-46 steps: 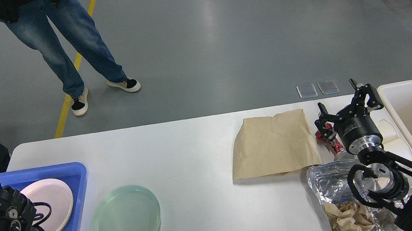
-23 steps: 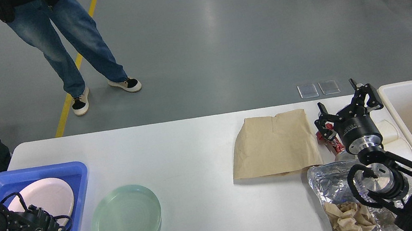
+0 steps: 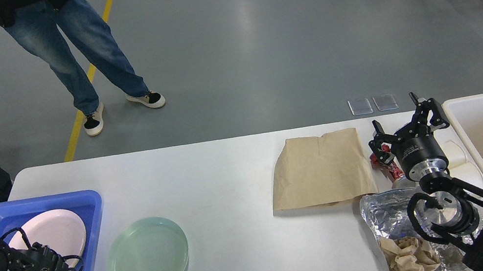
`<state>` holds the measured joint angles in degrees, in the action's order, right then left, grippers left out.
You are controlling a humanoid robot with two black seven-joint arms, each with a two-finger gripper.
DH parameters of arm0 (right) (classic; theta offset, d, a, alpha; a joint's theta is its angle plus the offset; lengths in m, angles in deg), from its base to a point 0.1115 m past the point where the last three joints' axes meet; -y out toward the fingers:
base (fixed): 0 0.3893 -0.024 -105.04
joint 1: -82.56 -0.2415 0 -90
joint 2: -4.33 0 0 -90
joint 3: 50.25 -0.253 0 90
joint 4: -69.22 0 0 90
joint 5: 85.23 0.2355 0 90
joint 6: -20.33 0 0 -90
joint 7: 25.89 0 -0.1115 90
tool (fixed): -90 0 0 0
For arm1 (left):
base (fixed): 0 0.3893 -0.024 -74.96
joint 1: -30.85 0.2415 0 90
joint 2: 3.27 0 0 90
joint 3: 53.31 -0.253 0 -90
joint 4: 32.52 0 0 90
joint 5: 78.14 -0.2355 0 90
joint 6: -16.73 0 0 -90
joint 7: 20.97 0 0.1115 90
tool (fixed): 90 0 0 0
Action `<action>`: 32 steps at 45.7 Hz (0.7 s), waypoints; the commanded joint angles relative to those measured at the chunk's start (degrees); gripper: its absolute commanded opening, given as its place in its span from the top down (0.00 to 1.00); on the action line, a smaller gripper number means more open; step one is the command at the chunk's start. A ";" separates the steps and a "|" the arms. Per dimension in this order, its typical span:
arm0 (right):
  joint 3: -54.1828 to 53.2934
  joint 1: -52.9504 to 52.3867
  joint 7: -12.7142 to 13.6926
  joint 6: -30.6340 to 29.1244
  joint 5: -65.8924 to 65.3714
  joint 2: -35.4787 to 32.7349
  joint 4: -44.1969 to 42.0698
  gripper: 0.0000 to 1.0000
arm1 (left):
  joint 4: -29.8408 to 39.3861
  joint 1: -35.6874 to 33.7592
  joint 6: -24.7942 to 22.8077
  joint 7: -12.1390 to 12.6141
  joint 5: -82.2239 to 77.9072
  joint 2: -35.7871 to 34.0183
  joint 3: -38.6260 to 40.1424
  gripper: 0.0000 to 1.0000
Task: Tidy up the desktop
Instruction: 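Lower the left gripper onto the pink mug and grasp it, then lift the pink mug and place it at the tray's near corner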
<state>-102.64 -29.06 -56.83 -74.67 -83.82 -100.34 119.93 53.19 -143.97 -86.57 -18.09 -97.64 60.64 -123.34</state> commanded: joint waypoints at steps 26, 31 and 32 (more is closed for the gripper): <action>0.00 0.00 0.00 -0.01 0.00 0.00 0.00 0.00 | 2.01 -18.79 -19.30 -0.86 1.30 -8.19 -10.12 1.00; 0.00 -0.09 0.00 -0.01 0.00 0.00 0.00 0.00 | 2.10 -28.99 -27.39 -0.86 3.85 -8.11 -14.69 1.00; 0.00 -0.09 0.00 -0.01 0.00 0.00 0.00 0.00 | 2.10 -30.92 -28.44 -0.86 4.37 -8.02 -15.31 1.00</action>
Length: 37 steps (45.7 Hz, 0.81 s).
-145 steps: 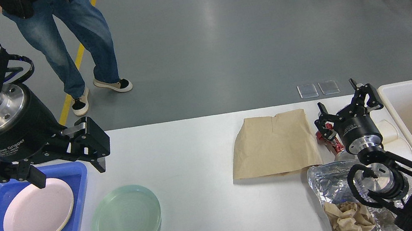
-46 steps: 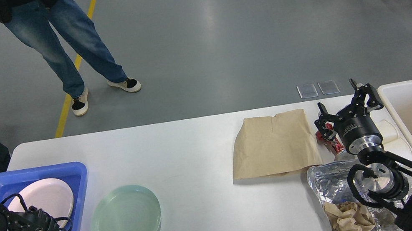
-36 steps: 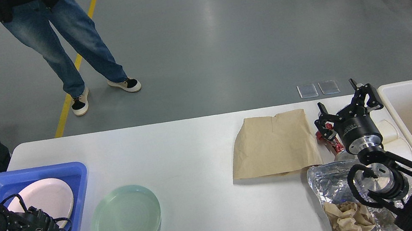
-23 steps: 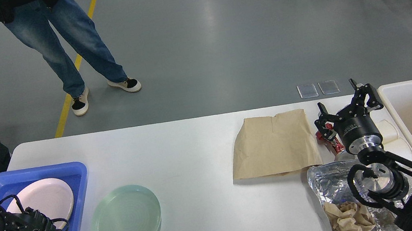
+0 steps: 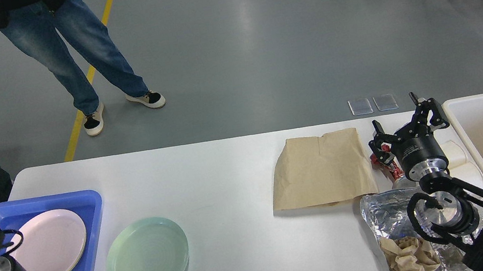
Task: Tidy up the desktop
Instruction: 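Lift the pink mug and place it at the tray's near corner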
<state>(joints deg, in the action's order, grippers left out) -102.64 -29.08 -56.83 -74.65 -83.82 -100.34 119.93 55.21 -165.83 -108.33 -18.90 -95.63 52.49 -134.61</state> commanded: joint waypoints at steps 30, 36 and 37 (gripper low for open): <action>0.00 -0.06 0.00 -0.03 0.00 0.00 -0.09 0.00 | -0.62 -34.47 -19.95 -5.23 10.72 7.95 -10.45 1.00; 0.00 -0.06 0.00 -0.03 0.00 0.00 0.00 0.00 | -4.48 -31.32 -19.95 -4.97 9.67 5.59 -11.86 1.00; 0.00 -0.06 0.00 -0.03 0.00 0.00 0.00 0.00 | -5.80 -30.09 -19.95 -4.80 9.49 4.54 -11.95 1.00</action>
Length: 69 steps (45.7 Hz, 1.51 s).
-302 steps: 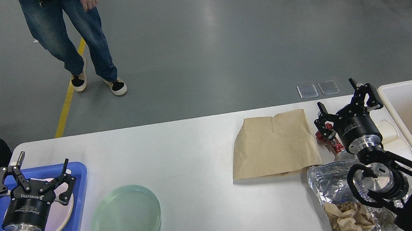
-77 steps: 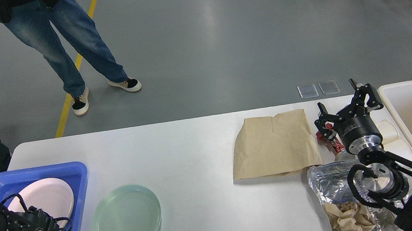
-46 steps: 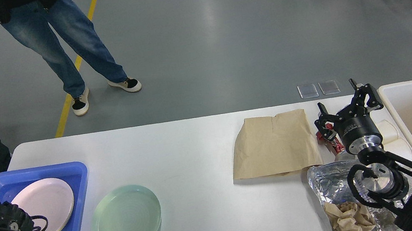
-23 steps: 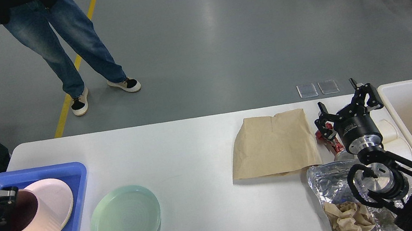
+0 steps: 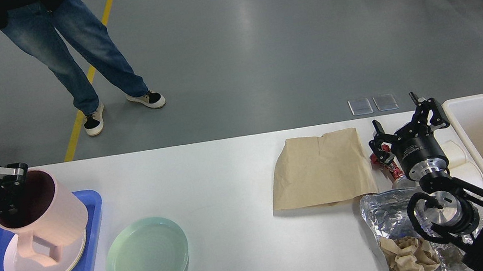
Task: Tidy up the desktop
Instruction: 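Lift the pink mug and place it at the tray's near corner, then release the pink mug and raise the left gripper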
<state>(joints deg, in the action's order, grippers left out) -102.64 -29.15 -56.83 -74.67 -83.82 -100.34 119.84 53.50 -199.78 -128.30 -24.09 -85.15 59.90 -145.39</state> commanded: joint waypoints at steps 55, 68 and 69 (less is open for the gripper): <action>0.00 0.09 0.00 -0.01 0.00 0.00 0.09 0.00 | -43.48 69.79 9.85 2.50 -28.67 -26.17 39.70 0.96; 0.00 0.09 0.00 -0.01 0.00 0.00 0.09 0.00 | -47.87 73.30 12.40 2.50 -28.94 -24.77 39.96 0.96; 0.00 0.09 0.00 0.08 0.00 0.00 0.09 0.00 | -48.14 73.48 12.57 2.50 -28.94 -24.68 40.05 0.96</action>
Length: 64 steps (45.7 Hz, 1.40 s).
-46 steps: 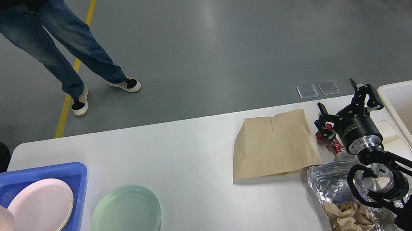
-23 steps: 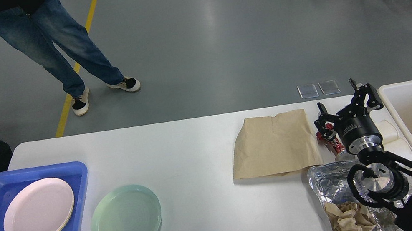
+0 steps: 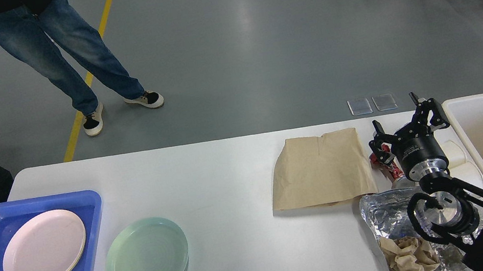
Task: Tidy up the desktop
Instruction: 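Release the pink mug and raise the left gripper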
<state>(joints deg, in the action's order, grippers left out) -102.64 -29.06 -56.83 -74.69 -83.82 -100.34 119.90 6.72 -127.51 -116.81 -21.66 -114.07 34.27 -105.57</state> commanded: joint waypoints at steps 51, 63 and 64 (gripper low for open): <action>0.00 -0.09 0.00 0.09 0.00 0.00 0.04 0.00 | -0.74 5.34 3.81 -1.86 10.79 -0.11 3.83 0.11; 0.00 -0.09 0.00 0.01 0.00 0.00 0.04 0.00 | 3.30 -5.54 -2.52 -2.22 11.93 -5.47 -9.77 0.07; 0.00 -0.09 0.00 0.01 0.00 0.00 0.04 0.00 | 3.65 -7.12 -2.69 -2.22 12.37 -5.47 -12.06 0.07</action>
<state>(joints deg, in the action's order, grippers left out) -102.64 -29.13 -56.83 -74.66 -83.82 -100.34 119.92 8.37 -127.20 -117.71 -23.76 -103.03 29.74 -107.96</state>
